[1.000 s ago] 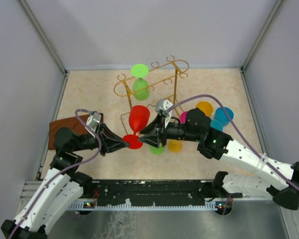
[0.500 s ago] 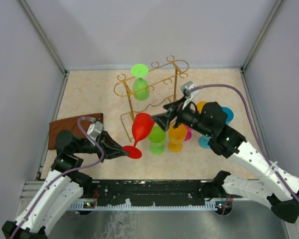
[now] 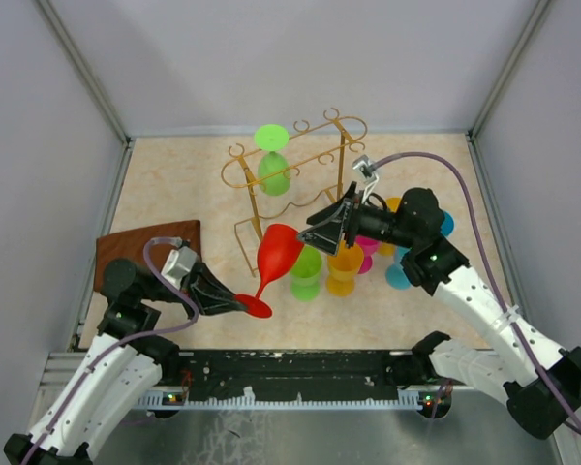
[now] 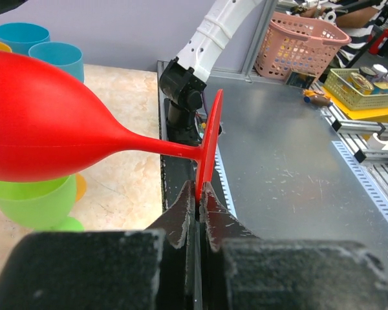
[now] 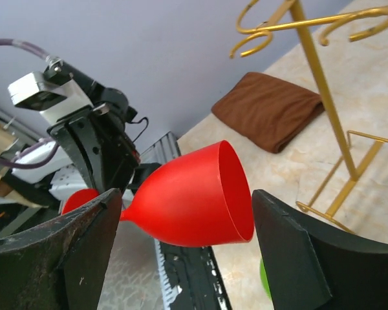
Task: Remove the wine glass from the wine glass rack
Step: Place the wine glass at the center of the board.
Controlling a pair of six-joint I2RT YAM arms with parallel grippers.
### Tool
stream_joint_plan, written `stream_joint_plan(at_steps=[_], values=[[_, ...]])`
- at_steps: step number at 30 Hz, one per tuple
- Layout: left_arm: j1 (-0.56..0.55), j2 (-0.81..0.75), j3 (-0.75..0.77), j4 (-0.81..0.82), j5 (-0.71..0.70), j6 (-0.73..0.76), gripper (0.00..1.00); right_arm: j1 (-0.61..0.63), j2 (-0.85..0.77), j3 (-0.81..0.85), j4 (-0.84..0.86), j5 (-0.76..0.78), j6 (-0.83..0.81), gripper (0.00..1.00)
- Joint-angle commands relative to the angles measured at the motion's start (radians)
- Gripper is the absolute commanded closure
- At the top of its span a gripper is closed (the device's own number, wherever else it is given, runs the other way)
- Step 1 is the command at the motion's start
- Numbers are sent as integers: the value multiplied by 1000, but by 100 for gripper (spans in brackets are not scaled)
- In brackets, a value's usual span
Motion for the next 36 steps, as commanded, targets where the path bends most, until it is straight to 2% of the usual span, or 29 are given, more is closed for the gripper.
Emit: stream_joint_plan(at_steps=[1, 6, 12, 17, 22, 27, 32, 36], values=[[-4, -11, 6, 89, 51, -16, 100, 0, 28, 1, 137, -152, 52, 20], [-4, -22, 18, 92, 61, -26, 100, 1, 83, -8, 239, -291, 129, 24], [-4, -42, 21, 91, 57, -22, 100, 6, 86, -72, 431, -382, 221, 26], [-5, -50, 14, 83, 56, -3, 100, 22, 65, -103, 499, -429, 222, 28], [-4, -48, 13, 68, 49, 9, 100, 43, 42, -120, 572, -484, 223, 36], [-5, -51, 7, 50, 34, 24, 100, 77, 19, -128, 590, -520, 186, 60], [-4, -50, -5, 46, 18, 25, 100, 86, -3, -115, 514, -498, 120, 85], [-5, -52, -3, 38, 14, 35, 100, 86, -17, -102, 444, -461, 74, 100]])
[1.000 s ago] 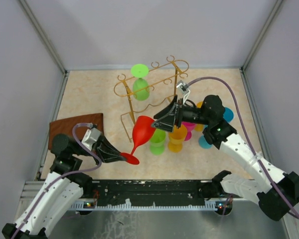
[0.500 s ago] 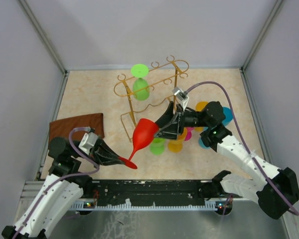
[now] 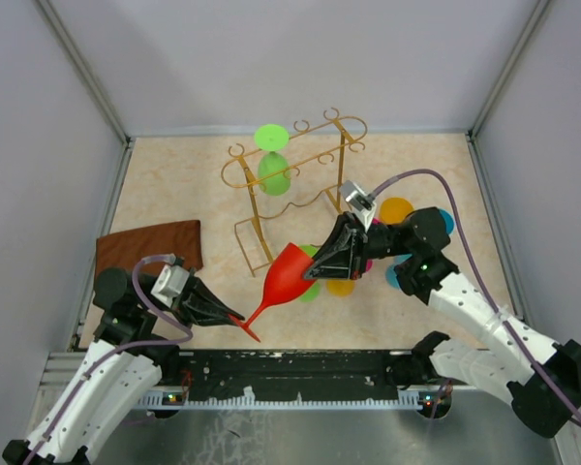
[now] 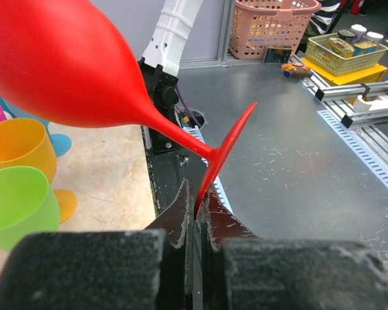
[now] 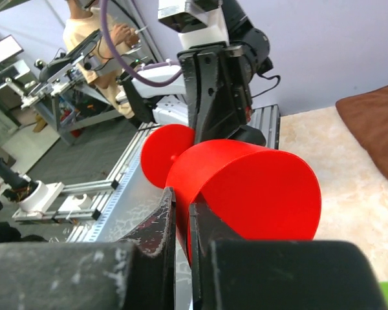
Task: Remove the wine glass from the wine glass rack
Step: Place the wine glass at the center of the board.
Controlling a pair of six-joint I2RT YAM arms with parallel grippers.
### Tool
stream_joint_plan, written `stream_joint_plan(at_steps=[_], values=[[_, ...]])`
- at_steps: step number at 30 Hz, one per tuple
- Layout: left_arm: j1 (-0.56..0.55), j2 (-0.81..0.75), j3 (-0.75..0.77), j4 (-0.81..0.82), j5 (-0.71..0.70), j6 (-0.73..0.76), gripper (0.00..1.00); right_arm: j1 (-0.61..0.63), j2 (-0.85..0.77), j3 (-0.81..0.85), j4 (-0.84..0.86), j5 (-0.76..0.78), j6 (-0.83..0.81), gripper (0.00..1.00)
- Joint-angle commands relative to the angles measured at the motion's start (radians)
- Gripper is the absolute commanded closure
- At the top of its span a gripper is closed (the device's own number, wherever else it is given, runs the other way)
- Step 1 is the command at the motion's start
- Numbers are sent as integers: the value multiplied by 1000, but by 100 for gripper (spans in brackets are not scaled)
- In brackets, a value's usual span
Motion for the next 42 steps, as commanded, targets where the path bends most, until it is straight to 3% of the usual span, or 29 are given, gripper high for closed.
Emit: stream_joint_plan(at_steps=[1, 10, 18, 31, 42], values=[[6, 0, -4, -17, -102, 21, 100, 24, -28, 30, -57, 10, -86, 100], [7, -8, 1, -47, -126, 35, 96, 24, -34, 37, -95, 57, -114, 100], [7, -25, 12, -104, -237, 80, 79, 25, -69, 35, -181, 137, -185, 100], [7, -34, 12, -129, -250, 92, 58, 26, -81, 49, -257, 165, -234, 100], [6, -70, 75, -315, -306, 248, 37, 30, -96, 70, -385, 226, -308, 100]])
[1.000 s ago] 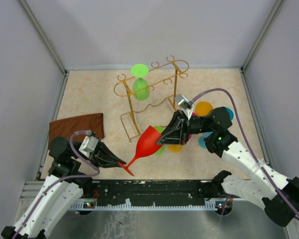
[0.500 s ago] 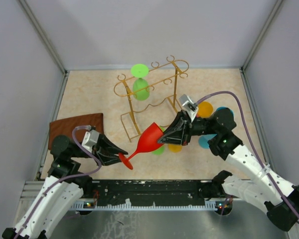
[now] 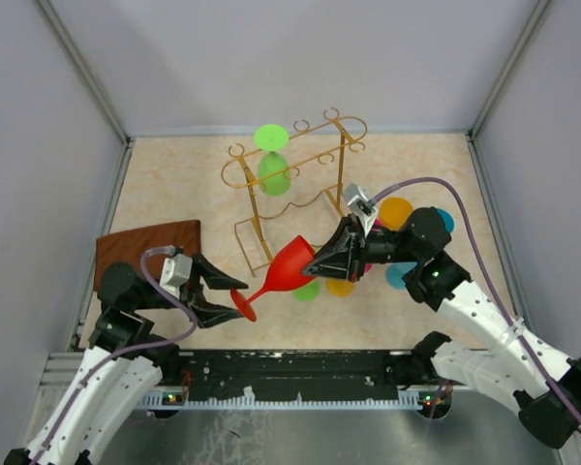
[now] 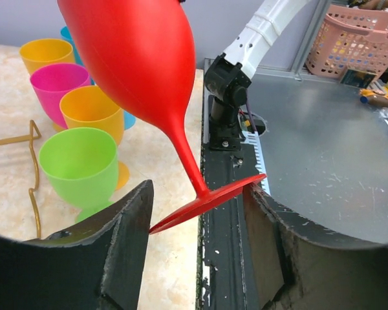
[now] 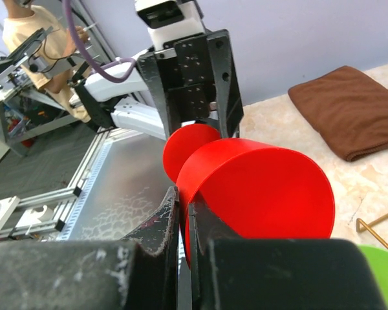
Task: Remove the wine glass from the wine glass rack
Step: Place the wine glass at the center of the board.
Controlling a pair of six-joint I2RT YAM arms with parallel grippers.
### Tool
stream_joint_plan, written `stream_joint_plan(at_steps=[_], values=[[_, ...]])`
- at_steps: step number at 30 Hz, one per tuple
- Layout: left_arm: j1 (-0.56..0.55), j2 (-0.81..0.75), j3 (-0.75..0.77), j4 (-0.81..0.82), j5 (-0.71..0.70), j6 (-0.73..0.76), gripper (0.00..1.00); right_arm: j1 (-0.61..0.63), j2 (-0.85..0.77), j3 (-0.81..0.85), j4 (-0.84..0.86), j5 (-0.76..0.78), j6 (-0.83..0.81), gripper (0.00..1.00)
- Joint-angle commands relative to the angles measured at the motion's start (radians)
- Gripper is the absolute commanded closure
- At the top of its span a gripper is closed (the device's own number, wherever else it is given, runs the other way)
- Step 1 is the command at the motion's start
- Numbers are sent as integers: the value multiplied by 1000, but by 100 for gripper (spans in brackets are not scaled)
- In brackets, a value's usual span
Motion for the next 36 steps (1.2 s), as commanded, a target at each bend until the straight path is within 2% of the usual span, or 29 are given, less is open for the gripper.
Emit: stream_joint_plan(at_steps=[1, 12, 18, 22, 25, 30, 32, 36], values=[[0, -34, 63, -38, -71, 77, 35, 8, -3, 43, -80, 102, -90, 100], [-1, -70, 74, -61, -110, 133, 28, 17, 5, 63, -162, 128, -133, 100], [-1, -88, 78, -71, -176, 142, 24, 38, 17, 97, -284, 181, -198, 100], [0, -89, 81, -110, -350, 146, 21, 92, 76, 174, -489, 265, -290, 100], [0, -90, 87, -154, -485, 167, 20, 176, 129, 232, -647, 393, -381, 100], [0, -113, 88, -160, -659, 131, 18, 334, 155, 234, -670, 582, -502, 100], [-1, -120, 87, -183, -795, 86, 14, 375, 167, 228, -665, 672, -532, 100], [0, -120, 91, -295, -1169, -2, 11, 409, 229, 264, -711, 736, -578, 100]])
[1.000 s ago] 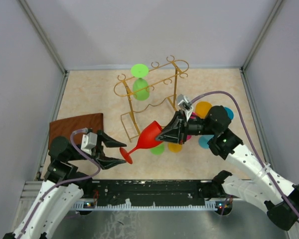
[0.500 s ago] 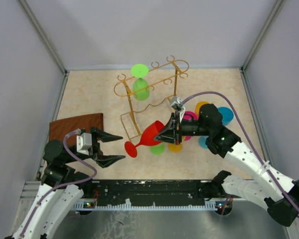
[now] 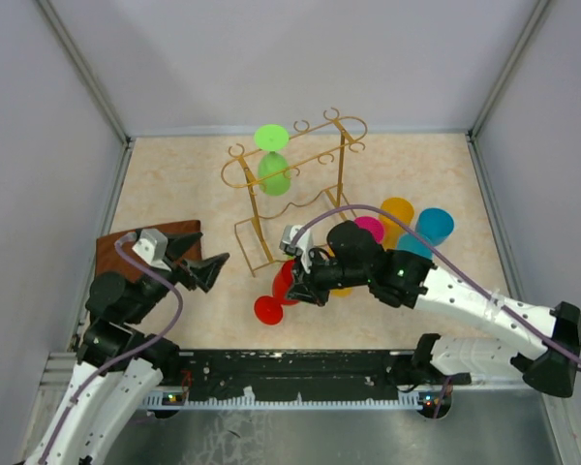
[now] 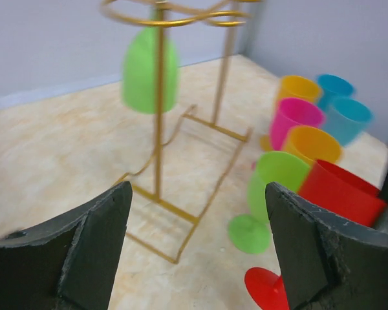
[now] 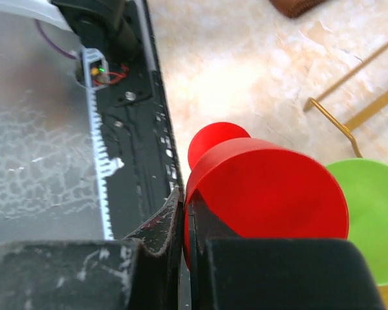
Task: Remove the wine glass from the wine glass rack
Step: Place the wine glass at the center of the board.
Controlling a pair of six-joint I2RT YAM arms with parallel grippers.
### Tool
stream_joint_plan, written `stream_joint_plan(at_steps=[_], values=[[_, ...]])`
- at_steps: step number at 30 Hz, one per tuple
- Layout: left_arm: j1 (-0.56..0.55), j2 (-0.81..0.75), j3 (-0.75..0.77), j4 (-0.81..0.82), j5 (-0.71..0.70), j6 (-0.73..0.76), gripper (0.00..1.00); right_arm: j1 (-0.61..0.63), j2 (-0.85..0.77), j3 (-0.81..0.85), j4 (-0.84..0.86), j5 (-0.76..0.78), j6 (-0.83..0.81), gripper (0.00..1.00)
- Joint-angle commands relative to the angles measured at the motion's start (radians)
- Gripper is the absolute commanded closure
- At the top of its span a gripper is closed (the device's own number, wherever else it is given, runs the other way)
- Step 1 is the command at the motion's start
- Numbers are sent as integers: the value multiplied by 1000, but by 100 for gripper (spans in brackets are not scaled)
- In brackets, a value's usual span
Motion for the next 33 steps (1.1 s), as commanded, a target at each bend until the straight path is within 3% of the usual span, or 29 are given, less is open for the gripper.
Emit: stream_joint_plan(at_steps=[1, 4, 15, 21, 28, 33], values=[[-1, -5, 36, -130, -462, -118, 11, 46, 64, 88, -45, 163, -98, 100], [0, 12, 58, -187, -541, -134, 10, 100, 110, 123, -75, 204, -133, 100], [0, 40, 86, -242, -631, -131, 10, 191, 240, 207, -86, 229, -190, 100], [-1, 36, 92, -255, -652, -119, 11, 237, 245, 225, -182, 294, -192, 100], [0, 40, 58, -233, -641, -117, 11, 345, 50, 92, -171, 324, -49, 100], [-1, 36, 38, -213, -610, -117, 10, 346, -100, 5, -266, 555, 127, 100]])
